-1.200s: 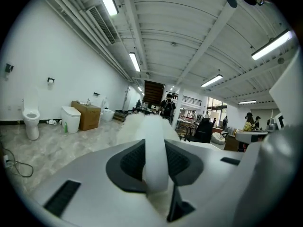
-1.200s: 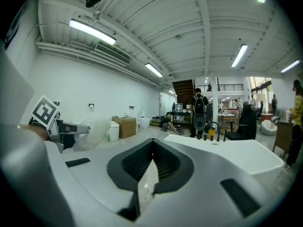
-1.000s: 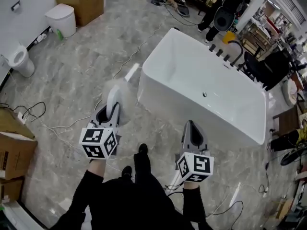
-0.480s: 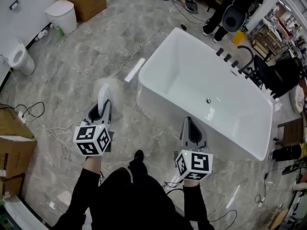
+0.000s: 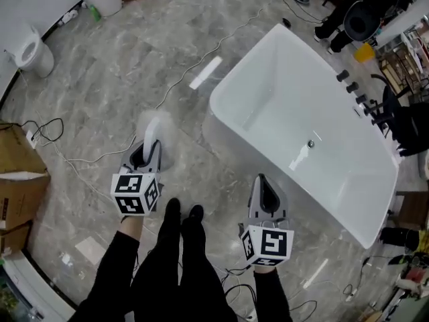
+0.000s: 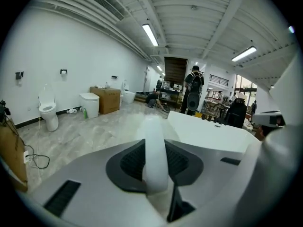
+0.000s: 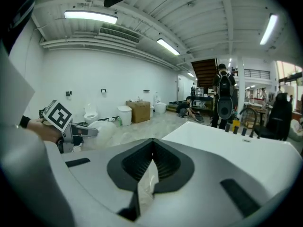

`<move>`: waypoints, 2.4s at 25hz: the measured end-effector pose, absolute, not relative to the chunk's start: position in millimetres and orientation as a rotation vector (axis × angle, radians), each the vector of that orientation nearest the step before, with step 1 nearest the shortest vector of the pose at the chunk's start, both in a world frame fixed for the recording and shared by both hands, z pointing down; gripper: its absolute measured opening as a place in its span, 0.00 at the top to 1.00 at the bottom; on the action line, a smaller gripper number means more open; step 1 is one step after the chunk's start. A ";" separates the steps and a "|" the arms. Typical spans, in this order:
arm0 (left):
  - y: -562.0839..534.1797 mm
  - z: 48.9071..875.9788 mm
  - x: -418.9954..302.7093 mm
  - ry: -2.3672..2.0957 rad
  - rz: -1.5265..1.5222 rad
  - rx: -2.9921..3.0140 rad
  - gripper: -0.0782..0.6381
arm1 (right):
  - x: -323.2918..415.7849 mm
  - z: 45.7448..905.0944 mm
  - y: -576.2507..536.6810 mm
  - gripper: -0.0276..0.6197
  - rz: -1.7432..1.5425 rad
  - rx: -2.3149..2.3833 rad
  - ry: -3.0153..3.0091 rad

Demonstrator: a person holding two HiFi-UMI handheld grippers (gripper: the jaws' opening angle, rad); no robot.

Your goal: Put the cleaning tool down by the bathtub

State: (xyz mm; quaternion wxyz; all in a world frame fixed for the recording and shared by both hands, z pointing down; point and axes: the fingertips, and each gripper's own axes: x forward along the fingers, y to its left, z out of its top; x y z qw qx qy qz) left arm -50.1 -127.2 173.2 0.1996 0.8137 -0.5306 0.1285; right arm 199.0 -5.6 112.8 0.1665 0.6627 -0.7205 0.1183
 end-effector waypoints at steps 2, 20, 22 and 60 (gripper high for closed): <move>-136.2 212.7 -51.2 -1.466 0.398 2.252 0.76 | 190.6 141.9 -16.4 0.96 0.357 1.846 -2.049; -203.3 661.8 -62.8 -1.398 0.677 2.048 0.76 | 133.6 496.5 -73.8 0.96 0.491 1.608 -2.078; -209.9 698.3 -62.0 -1.405 0.679 2.027 0.76 | 136.2 524.1 -81.2 0.96 0.488 1.607 -2.088; -237.6 857.9 -36.4 -1.437 0.769 2.014 0.63 | 159.6 646.0 -109.1 0.96 0.428 1.561 -2.110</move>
